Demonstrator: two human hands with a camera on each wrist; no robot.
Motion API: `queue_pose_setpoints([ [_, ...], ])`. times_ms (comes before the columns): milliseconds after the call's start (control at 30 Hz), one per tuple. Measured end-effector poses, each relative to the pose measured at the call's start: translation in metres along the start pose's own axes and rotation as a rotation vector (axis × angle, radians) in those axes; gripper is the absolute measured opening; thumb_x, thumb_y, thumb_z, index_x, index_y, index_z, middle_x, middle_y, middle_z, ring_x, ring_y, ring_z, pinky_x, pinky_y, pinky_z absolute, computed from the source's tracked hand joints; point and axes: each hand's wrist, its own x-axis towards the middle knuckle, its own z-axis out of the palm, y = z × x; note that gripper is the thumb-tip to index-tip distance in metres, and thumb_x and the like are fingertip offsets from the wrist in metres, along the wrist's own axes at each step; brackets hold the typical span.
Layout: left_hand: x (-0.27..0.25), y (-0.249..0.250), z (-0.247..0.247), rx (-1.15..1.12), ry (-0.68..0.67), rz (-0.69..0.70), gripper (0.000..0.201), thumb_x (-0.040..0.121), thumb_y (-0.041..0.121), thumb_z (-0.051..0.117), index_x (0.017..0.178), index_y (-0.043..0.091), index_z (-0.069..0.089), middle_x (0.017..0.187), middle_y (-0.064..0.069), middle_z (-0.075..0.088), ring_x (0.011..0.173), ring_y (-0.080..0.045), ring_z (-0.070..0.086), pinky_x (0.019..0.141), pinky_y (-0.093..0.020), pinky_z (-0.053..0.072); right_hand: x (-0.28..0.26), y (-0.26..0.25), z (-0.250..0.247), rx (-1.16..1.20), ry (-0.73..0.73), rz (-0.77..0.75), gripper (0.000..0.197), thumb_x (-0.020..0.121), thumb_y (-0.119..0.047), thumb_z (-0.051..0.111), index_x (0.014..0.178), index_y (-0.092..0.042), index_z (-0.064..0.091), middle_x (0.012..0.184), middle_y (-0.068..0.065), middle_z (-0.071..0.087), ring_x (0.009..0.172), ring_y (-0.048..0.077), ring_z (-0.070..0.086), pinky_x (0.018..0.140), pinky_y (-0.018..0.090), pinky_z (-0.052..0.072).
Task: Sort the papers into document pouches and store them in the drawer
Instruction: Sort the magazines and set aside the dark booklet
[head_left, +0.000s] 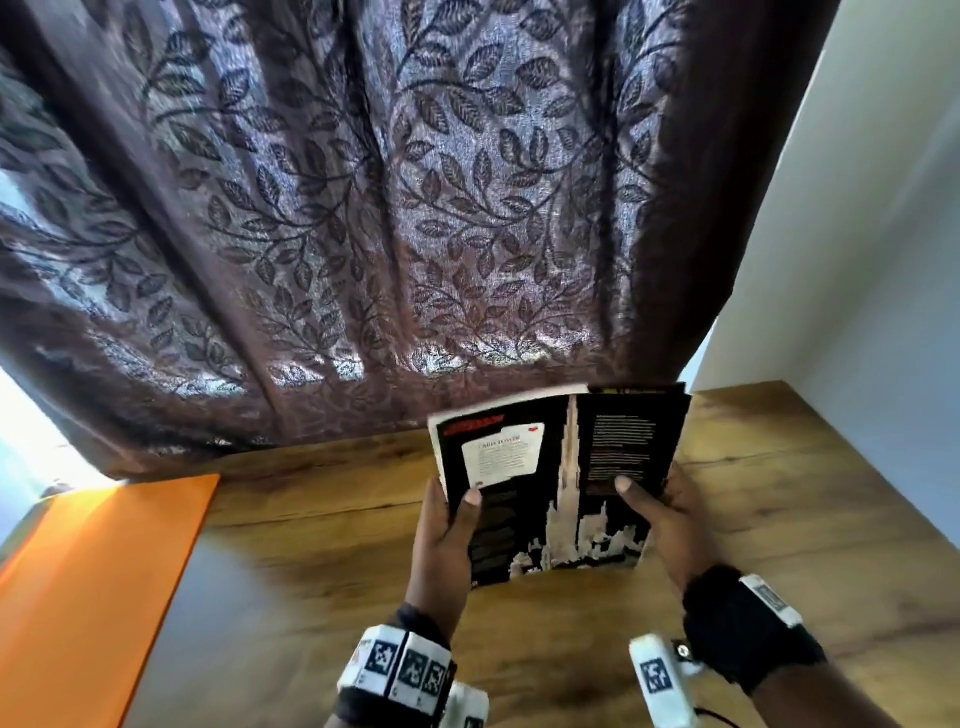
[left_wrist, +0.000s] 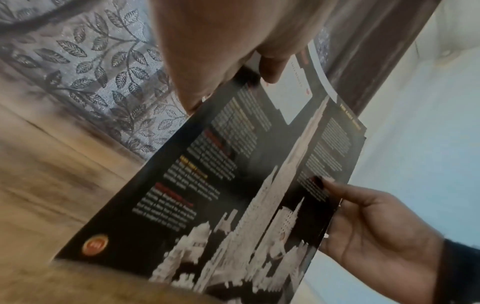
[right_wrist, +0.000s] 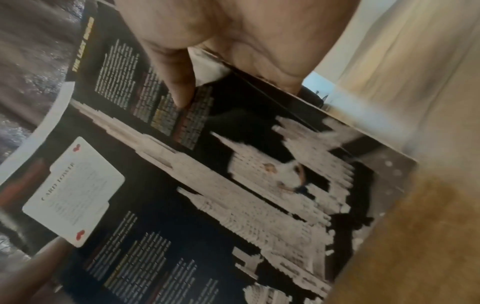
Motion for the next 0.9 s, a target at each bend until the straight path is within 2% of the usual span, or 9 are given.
queue_pose_setpoints([
  [200,-0.005,-0.016,0.005,0.078,-0.005,-0.003,0.043,0.097,0.022,0.046,0.14,0.025,0.05,0.139,0.004,0.061,0.135,-0.018,0.051,0.11,-0.038,0.04,-0.01,0.004,-0.002,0.049,-0.02,0.057,0.035,0.096,0.0,0.055,0.13,-0.01,0.056,0.117,0.004,0.072,0.109,0.017,0.068,0.086,0.025,0.055],
  [300,-0.004,-0.023,0.001,0.079,-0.006,-0.005,0.044,0.099,0.023,0.045,0.143,0.026,0.048,0.141,0.002,0.059,0.136,-0.019,0.05,0.11,-0.042,0.039,-0.01,0.02,-0.006,0.033,-0.023,0.116,0.039,0.096,0.003,0.053,0.132,-0.012,0.054,0.12,0.005,0.07,0.111,0.018,0.066,0.091,0.031,0.053],
  [367,-0.006,-0.028,0.0,0.087,-0.018,-0.025,0.041,0.101,0.024,0.046,0.143,0.025,0.048,0.14,0.001,0.061,0.133,-0.021,0.053,0.108,-0.042,0.043,-0.012,0.04,-0.015,-0.078,-0.067,0.176,0.04,0.098,-0.004,0.056,0.135,-0.019,0.052,0.121,0.0,0.068,0.113,0.018,0.063,0.096,0.035,0.049],
  [433,-0.007,-0.033,-0.002,0.098,-0.043,-0.077,0.035,0.105,0.019,0.046,0.139,0.022,0.05,0.132,0.0,0.065,0.126,-0.022,0.059,0.099,-0.035,0.051,-0.018,0.06,-0.025,-0.239,-0.122,0.225,0.042,0.097,-0.013,0.057,0.135,-0.03,0.053,0.121,-0.006,0.068,0.113,0.017,0.062,0.094,0.035,0.047],
  [500,-0.007,-0.04,0.001,0.139,-0.064,-0.112,0.033,0.105,0.013,0.043,0.135,0.02,0.053,0.124,0.001,0.069,0.12,-0.022,0.063,0.089,-0.025,0.053,-0.026,0.074,-0.037,-0.341,-0.093,0.299,0.032,0.097,-0.014,0.058,0.121,-0.035,0.063,0.116,-0.007,0.071,0.11,0.014,0.065,0.092,0.036,0.05],
  [600,-0.006,-0.048,0.015,0.237,-0.094,-0.103,0.035,0.104,0.007,0.045,0.137,0.019,0.052,0.124,0.003,0.069,0.117,-0.014,0.063,0.092,-0.025,0.051,-0.032,0.074,-0.056,-0.435,0.065,0.336,0.014,0.086,-0.028,0.063,0.096,-0.022,0.071,0.093,-0.001,0.076,0.094,0.019,0.069,0.087,0.043,0.054],
  [733,-0.004,-0.068,0.062,0.324,-0.178,-0.176,0.038,0.101,0.002,0.049,0.13,0.028,0.051,0.115,0.009,0.069,0.105,-0.001,0.065,0.083,-0.011,0.047,-0.039,0.047,-0.104,-0.591,0.242,0.319,0.006,0.09,-0.012,0.063,0.093,-0.012,0.068,0.082,0.002,0.068,0.079,0.023,0.064,0.071,0.037,0.048],
  [800,-0.003,-0.081,0.091,0.369,-0.236,-0.248,0.037,0.101,0.007,0.051,0.13,0.031,0.05,0.117,0.01,0.067,0.105,-0.005,0.063,0.086,-0.017,0.047,-0.04,0.038,-0.133,-0.645,0.299,0.322,0.009,0.09,-0.01,0.061,0.09,-0.016,0.067,0.08,0.004,0.068,0.073,0.021,0.062,0.069,0.036,0.048],
  [900,-0.003,-0.093,0.145,0.403,-0.334,-0.337,0.032,0.1,0.015,0.053,0.127,0.032,0.052,0.116,0.006,0.069,0.105,-0.013,0.066,0.094,-0.042,0.053,-0.043,0.028,-0.182,-0.713,0.386,0.345,0.008,0.091,-0.008,0.059,0.092,-0.012,0.065,0.088,0.006,0.068,0.081,0.025,0.059,0.07,0.034,0.044],
])
